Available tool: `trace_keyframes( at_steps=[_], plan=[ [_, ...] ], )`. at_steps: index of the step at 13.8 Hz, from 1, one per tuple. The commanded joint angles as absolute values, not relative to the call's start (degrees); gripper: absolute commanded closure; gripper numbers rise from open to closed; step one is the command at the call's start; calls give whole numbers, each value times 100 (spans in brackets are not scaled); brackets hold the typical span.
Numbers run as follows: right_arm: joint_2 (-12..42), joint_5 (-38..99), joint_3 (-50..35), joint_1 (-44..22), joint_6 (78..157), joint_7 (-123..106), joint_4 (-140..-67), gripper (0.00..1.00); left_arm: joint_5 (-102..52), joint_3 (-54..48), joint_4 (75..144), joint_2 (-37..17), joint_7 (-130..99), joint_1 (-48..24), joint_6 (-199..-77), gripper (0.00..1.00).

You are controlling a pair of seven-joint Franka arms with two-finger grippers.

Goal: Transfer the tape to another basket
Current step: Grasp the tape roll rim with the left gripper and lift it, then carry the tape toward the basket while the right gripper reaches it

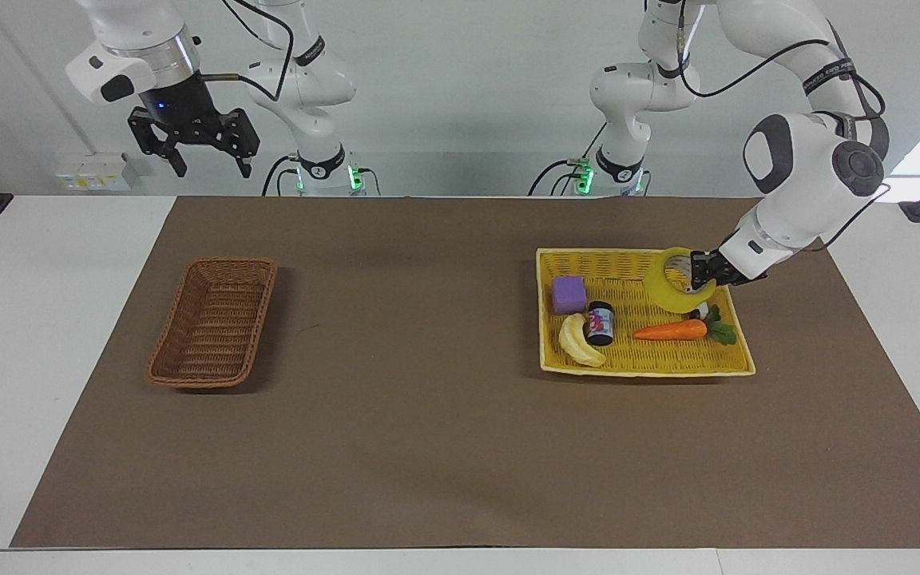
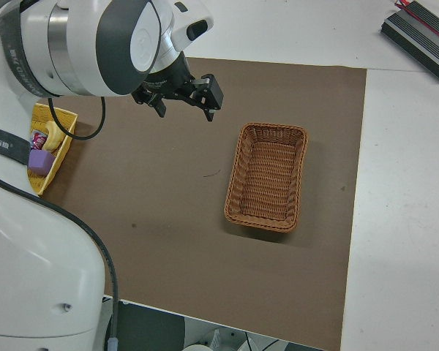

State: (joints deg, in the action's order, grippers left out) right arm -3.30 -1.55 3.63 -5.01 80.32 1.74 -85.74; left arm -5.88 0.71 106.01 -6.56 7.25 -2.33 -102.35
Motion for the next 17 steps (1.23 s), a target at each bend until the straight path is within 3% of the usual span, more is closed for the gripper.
trace_keyframes(
  at_steps=[1, 8, 17],
  plan=[
    [-396, -97, 334, -422, 8095, 88, -8648, 0, -878, 35, 10371, -677, 55, -281, -10046, 100],
    [-544, -97, 430, -361, 8033, 88, -8631, 0, -1818, -500, 10371, -360, -1614, -650, -10098, 100],
    [-572, -79, 422, -413, 8077, -53, -8684, 0, -2398, -633, 10511, -211, -3155, -2574, -11275, 100]
  ],
)
